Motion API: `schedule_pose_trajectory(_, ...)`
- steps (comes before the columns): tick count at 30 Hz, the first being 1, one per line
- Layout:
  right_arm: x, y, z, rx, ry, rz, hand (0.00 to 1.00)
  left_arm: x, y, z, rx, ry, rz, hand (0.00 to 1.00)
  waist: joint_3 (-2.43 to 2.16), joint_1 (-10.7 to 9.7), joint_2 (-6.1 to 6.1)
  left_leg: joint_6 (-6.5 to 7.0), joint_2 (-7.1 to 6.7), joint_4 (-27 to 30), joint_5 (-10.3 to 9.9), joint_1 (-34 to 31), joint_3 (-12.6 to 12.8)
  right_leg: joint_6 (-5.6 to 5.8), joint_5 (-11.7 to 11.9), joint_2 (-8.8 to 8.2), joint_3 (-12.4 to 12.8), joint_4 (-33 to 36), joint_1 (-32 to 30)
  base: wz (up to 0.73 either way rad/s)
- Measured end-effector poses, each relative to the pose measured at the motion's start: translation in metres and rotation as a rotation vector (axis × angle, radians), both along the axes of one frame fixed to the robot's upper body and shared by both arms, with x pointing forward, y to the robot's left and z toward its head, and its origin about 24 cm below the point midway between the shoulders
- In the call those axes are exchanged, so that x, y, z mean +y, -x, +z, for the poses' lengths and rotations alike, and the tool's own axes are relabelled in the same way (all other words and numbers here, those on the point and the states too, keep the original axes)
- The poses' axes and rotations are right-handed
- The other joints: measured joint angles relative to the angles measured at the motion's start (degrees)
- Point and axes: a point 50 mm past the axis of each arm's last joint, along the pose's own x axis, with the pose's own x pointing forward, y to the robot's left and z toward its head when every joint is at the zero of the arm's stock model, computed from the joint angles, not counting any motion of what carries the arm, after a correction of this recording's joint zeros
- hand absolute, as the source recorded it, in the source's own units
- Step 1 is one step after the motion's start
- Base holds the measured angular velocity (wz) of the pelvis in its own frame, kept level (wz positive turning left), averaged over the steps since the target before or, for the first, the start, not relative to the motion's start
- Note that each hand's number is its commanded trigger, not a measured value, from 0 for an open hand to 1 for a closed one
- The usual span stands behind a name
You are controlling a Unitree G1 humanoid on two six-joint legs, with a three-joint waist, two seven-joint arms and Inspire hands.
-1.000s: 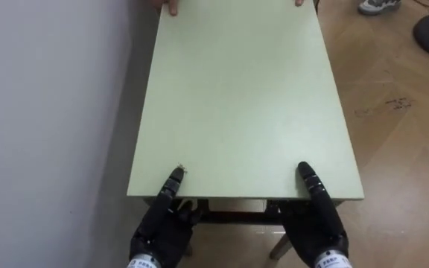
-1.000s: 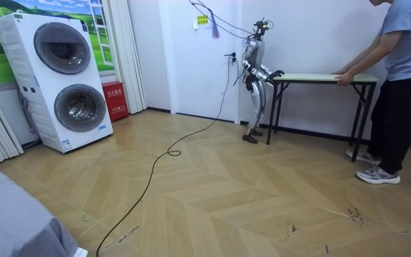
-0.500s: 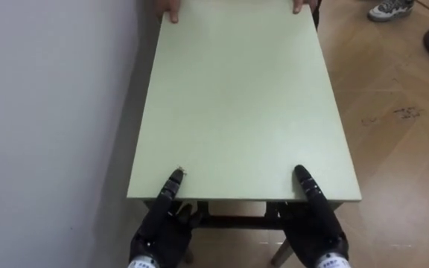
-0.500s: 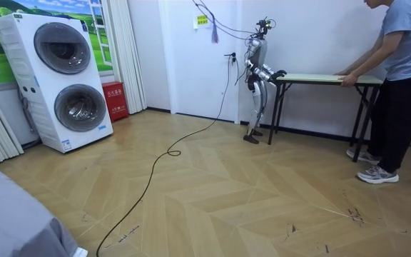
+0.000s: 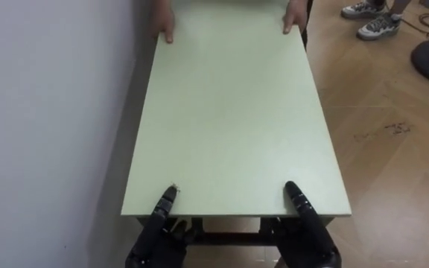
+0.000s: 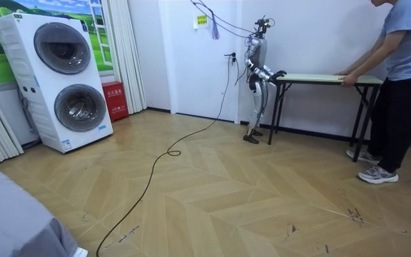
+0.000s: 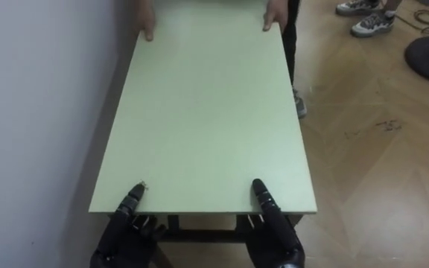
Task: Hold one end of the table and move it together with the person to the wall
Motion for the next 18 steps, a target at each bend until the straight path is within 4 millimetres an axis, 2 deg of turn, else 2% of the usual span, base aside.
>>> schedule_pose_trajectory(1, 0.000, 0.001, -0.001, 0.003, -0.001, 0.002, 1.00, 0.000, 0.001, -0.001, 0.003, 0.000, 0.000, 0.80, -0.10, 0.00, 0.05, -0.12, 0.15, -0.01, -0.09, 0.29, -0.10, -0.04, 0.02, 0.16, -0.02, -0.25, 0.43, 0.00)
schedule_pose_trajectory(2, 0.000, 0.004, -0.004, 0.009, -0.005, 0.009, 1.00, 0.002, 0.003, -0.003, 0.009, 0.001, 0.001, 0.72, -0.42, 0.12, -0.07, -0.33, 0.51, 0.01, -0.22, 0.52, -0.11, -0.24, 0.17, 0.60, -0.02, -0.96, 1.02, 0.00)
schedule_pose_trajectory(3, 0.001, 0.005, -0.006, 0.012, -0.011, 0.019, 1.00, 0.004, 0.004, -0.004, 0.012, 0.002, 0.004, 0.68, -0.50, 0.24, -0.03, -0.53, 0.74, 0.02, -0.32, 0.78, -0.11, -0.30, 0.25, 0.87, -0.05, -1.31, 1.41, 0.00)
schedule_pose_trajectory(4, 0.001, 0.005, -0.007, 0.011, -0.014, 0.024, 1.00, 0.005, 0.005, -0.005, 0.012, 0.004, 0.004, 0.68, -0.47, 0.24, -0.08, -0.57, 0.82, 0.02, -0.34, 0.84, -0.11, -0.30, 0.25, 0.93, -0.12, -1.41, 1.53, -0.03)
schedule_pose_trajectory(5, 0.001, 0.006, -0.008, 0.008, -0.018, 0.032, 0.55, 0.006, 0.006, -0.007, 0.013, -0.006, -0.008, 0.53, -0.47, 0.23, -0.06, -0.68, 0.94, 0.02, -0.35, 0.91, -0.11, -0.30, 0.25, 1.09, -0.18, -1.64, 1.74, 0.00)
schedule_pose_trajectory(6, 0.001, 0.006, -0.009, 0.006, -0.012, 0.038, 0.25, 0.009, 0.007, -0.009, 0.011, -0.043, -0.045, 0.42, -0.53, 0.24, 0.13, -0.78, 1.07, 0.02, -0.41, 0.97, -0.11, -0.33, 0.27, 1.24, -0.20, -1.90, 1.99, 0.00)
schedule_pose_trajectory(7, 0.000, 0.007, -0.010, 0.003, -0.011, 0.043, 0.04, 0.012, 0.008, -0.011, 0.009, -0.089, -0.087, 0.28, -0.51, 0.26, 0.29, -0.90, 1.19, 0.03, -0.49, 1.15, -0.12, -0.36, 0.29, 1.36, -0.19, -1.95, 2.18, 0.00)
schedule_pose_trajectory(8, 0.001, 0.007, -0.010, 0.001, -0.012, 0.047, 0.00, 0.014, 0.008, -0.013, 0.010, -0.111, -0.106, 0.00, -0.49, 0.26, 0.33, -0.94, 1.23, 0.04, -0.51, 1.17, -0.12, -0.37, 0.29, 1.41, -0.19, -1.95, 2.21, 0.00)
schedule_pose_trajectory(13, -0.004, 0.009, -0.012, -0.017, 0.073, 0.143, 0.00, 0.020, 0.008, -0.017, 0.007, -0.169, -0.167, 0.00, -0.38, 0.25, 0.55, -1.13, 1.48, 0.12, -0.57, 1.20, -0.23, -0.43, 0.33, 1.59, -0.42, -1.81, 2.24, 0.00)
schedule_pose_trajectory(16, -0.005, 0.009, -0.012, -0.019, 0.131, 0.204, 0.00, 0.023, 0.014, -0.029, 0.099, -0.251, -0.223, 0.00, -0.27, 0.07, 0.53, -1.28, 1.60, 0.13, -0.61, 1.19, -0.23, -0.43, 0.31, 1.59, -0.77, -1.74, 2.20, 0.00)
schedule_pose_trajectory(18, -0.006, 0.008, -0.012, -0.024, 0.156, 0.235, 0.00, 0.024, 0.025, -0.038, 0.181, -0.277, -0.251, 0.00, -0.11, -0.10, 0.69, -1.37, 1.68, 0.21, -0.70, 1.14, -0.23, -0.45, 0.30, 1.36, -2.16, -1.73, 2.19, 0.02)
